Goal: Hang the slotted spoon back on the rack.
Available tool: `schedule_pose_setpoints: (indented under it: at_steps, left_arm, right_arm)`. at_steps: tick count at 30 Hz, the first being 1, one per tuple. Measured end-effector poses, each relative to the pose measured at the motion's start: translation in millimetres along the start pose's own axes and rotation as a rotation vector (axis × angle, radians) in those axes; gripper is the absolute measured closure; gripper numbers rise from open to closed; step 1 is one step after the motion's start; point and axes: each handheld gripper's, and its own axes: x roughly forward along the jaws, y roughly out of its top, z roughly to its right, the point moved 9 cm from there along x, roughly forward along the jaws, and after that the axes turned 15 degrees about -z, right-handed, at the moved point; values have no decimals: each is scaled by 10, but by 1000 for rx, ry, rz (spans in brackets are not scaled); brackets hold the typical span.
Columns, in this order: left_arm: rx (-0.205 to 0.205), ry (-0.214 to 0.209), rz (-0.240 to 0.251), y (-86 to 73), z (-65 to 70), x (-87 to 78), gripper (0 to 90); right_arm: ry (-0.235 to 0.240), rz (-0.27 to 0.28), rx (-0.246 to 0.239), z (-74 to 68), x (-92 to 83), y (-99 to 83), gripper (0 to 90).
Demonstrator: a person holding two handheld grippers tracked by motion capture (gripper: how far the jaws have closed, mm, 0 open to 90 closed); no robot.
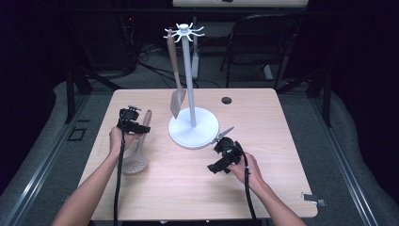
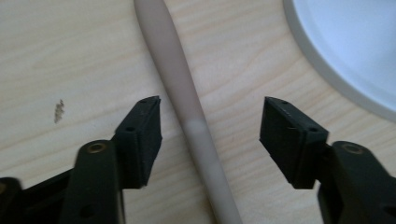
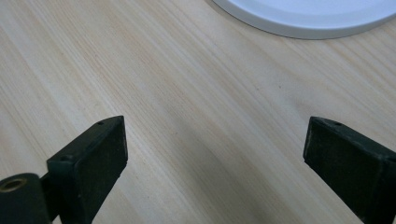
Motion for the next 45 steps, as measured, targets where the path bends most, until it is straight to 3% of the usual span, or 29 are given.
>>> schedule_pose_setpoints:
  at_steps: [6, 11, 16, 22, 27, 32, 35, 42, 45]
  left_arm:
    - [-19, -3, -59, -100, -57, 135, 562]
    - [2, 0, -78, -133, -46, 177, 654]
    - [7, -8, -89, -157, -26, 161, 669]
    - [44, -12, -107, -251, 25, 120, 705]
    - [85, -13, -141, -422, 83, 56, 732]
    - [77, -28, -163, -528, 105, 18, 740]
    - [78, -24, -171, -510, 107, 5, 650]
    - [123, 32, -203, -412, 138, 29, 652]
    - [135, 32, -235, -418, 173, 83, 675]
  right_arm:
    - [-8, -6, -7, 15, -21, -10, 64]
    - [-13, -9, -11, 15, -27, -15, 68]
    - [-10, -6, -6, 14, -32, -17, 75]
    - [-14, 0, -9, 21, -37, -19, 76]
    - [-15, 1, -9, 6, -52, -22, 76]
    - [-19, -7, -18, 6, -51, -23, 76]
    - [-23, -10, -25, -4, -54, -19, 76]
    - [-26, -2, -17, -2, -46, -13, 76]
    - [-35, -11, -26, 9, -55, -20, 76]
